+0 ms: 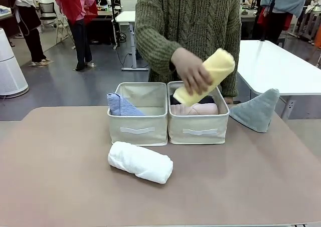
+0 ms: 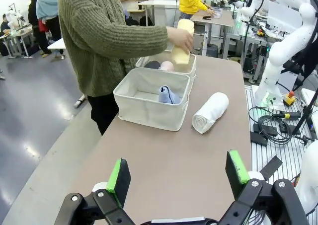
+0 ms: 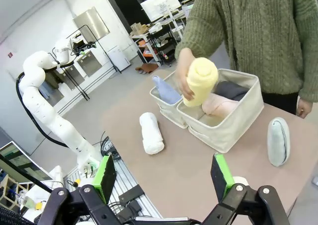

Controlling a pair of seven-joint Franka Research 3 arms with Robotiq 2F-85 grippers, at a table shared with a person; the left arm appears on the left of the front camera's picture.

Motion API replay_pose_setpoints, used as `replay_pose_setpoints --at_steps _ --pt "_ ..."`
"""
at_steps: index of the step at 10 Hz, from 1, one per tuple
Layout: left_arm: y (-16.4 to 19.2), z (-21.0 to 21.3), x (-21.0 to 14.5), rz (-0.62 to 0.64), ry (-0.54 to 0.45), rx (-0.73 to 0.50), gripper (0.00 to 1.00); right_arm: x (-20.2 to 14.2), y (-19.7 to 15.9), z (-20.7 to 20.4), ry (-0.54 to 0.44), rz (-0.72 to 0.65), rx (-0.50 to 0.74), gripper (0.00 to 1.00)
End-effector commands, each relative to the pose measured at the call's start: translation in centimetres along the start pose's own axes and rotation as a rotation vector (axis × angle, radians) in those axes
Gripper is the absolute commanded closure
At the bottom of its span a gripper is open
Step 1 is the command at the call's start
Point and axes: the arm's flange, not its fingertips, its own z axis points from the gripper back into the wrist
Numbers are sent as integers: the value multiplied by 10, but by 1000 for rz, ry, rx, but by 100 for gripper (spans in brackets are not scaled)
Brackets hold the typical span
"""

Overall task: Sort the towels based on their folding style.
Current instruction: Pick up another triangle-folded towel from the table and place it in the left Fabric basket.

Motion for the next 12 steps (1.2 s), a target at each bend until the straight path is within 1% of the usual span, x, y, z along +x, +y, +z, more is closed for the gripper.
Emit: replay_pose_setpoints --at_steps 1,2,3,4,6,7,9,10,11,12 --pt "-2 2 2 -9 -11 11 0 0 0 0 0 0 0 0" --pt "-2 2 2 -9 -11 11 0 14 2 -16 45 -9 -117 0" --pt "-2 2 2 -9 -11 11 0 22 0 -30 130 -52 -115 0" --pt "-2 2 2 -9 -11 11 0 44 -20 -49 212 -85 -209 0" --pt "-2 2 2 -9 -11 11 0 65 -38 -91 329 -108 -300 0" --pt "-2 2 2 -9 -11 11 0 69 -48 -116 372 -106 -343 0" --pt "-2 2 2 -9 -11 11 0 68 -64 -161 458 -83 -384 0" --pt "-2 2 2 -9 -11 11 0 68 -67 -172 453 -78 -374 0" --pt "-2 2 2 -9 -11 11 0 64 -62 -170 437 -86 -317 0" --pt "-2 2 2 -9 -11 11 0 69 -65 -171 443 -62 -366 0"
